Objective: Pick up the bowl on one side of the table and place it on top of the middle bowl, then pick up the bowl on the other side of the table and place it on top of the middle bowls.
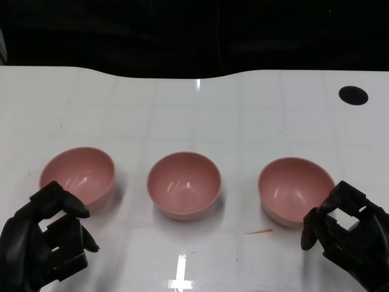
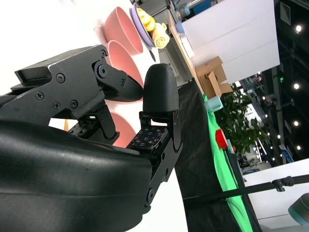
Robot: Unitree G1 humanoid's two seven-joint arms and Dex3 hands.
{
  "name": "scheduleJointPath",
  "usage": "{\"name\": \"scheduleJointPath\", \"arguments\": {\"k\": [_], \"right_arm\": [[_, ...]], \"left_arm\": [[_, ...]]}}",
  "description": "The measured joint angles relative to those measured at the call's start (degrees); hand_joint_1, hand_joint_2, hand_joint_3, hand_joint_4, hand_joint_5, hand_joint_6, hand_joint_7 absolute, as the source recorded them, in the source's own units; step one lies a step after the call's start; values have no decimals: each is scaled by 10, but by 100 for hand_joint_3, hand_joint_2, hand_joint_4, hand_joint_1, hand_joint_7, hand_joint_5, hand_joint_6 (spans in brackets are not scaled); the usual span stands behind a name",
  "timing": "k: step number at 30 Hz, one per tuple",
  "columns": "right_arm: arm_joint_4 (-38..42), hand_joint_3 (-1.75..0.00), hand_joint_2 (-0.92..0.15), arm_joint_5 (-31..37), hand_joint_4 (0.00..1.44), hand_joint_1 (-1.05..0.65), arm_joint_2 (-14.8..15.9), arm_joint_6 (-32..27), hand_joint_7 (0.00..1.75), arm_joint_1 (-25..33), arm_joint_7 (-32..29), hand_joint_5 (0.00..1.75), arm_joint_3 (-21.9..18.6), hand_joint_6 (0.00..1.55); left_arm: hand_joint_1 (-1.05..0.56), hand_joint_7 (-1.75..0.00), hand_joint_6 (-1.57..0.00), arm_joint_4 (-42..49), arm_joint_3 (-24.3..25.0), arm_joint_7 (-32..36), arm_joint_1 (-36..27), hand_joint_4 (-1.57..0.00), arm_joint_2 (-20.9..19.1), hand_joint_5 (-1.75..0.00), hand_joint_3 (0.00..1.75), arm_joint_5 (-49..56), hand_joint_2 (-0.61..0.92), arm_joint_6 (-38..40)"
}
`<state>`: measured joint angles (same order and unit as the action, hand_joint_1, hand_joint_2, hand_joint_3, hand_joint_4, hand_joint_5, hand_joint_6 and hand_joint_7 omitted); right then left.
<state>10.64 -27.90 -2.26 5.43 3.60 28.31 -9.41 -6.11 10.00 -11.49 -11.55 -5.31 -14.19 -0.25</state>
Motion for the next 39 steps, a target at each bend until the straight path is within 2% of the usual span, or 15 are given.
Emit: {"name": "scheduleJointPath", "arguments": {"k": [22,31,34,36,38,39], "right_arm": [[-28,-83,-69,4,81,-7,0,-21,141,5,-19,173,0,78],[-32,-88,-66,4,82,-7,0,-25,139,5,-21,173,0,80],[-39,-88,-66,4,82,-7,0,-30,138,5,-25,172,0,81],[-43,-87,-67,4,81,-7,0,-31,139,6,-26,173,0,79],[-45,-86,-67,4,80,-7,0,-33,140,6,-26,173,0,78],[-45,-86,-67,4,80,-7,0,-33,141,6,-26,174,-1,78]], "left_arm": [[14,-175,-57,-9,-1,0,0,-76,0,-175,124,-14,70,11],[13,-175,-60,-10,0,0,0,-76,0,-175,124,-18,67,12],[16,-174,-58,-12,2,14,0,-73,12,-175,123,-17,66,7],[16,-169,-52,-12,2,26,0,-64,23,-175,122,-7,64,-5],[14,-157,-53,-12,0,44,1,-54,30,-175,119,18,63,-25],[6,-139,-54,-13,-2,55,1,-49,32,-160,109,33,63,-30]]}}
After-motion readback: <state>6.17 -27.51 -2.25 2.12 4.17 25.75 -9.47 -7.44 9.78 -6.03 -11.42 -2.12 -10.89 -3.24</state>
